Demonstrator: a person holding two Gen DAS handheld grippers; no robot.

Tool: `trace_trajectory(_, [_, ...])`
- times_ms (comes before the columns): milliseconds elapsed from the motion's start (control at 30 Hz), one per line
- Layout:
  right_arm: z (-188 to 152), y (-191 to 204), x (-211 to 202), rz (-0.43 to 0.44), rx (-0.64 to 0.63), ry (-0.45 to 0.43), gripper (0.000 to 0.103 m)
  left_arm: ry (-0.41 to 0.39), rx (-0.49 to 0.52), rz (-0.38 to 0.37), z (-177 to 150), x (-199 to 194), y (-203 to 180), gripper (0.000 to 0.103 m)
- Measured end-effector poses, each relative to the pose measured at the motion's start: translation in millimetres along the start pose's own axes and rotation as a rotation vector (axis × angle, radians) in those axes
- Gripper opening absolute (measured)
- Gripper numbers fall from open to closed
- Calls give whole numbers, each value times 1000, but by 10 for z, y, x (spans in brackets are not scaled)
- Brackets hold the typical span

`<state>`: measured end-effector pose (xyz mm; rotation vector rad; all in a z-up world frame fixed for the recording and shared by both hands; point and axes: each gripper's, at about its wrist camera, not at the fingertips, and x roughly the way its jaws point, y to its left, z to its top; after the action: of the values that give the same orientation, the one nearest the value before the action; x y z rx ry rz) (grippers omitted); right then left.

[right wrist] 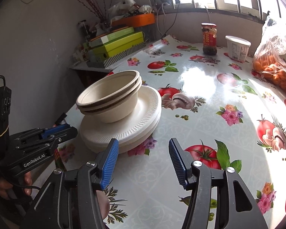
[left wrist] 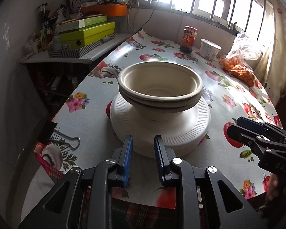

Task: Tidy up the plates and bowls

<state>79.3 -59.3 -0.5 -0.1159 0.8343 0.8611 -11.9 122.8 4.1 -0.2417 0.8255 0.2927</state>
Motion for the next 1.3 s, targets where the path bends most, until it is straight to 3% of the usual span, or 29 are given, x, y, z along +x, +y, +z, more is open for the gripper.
trace_trajectory(167, [-146,-19,11,-33,-15,27,56,45,-6,8,-203,111,-49,24])
trace_trajectory(600, [-373,-96,126,-85,-31,121,61,51,30,28,-388,131,-268,24])
trace_trajectory(833, [-412,-49,138,-88,-66,138,71,51,35,74,-416,148,-331,24])
trace_trajectory(1100, [-444,-61,123,-108,-64,138,75,39,17,99,-434,148,-349,24])
trace_trajectory(1300, [-471,-18,136,-118,-94,144,85,42,20,94,-442,150,-384,40])
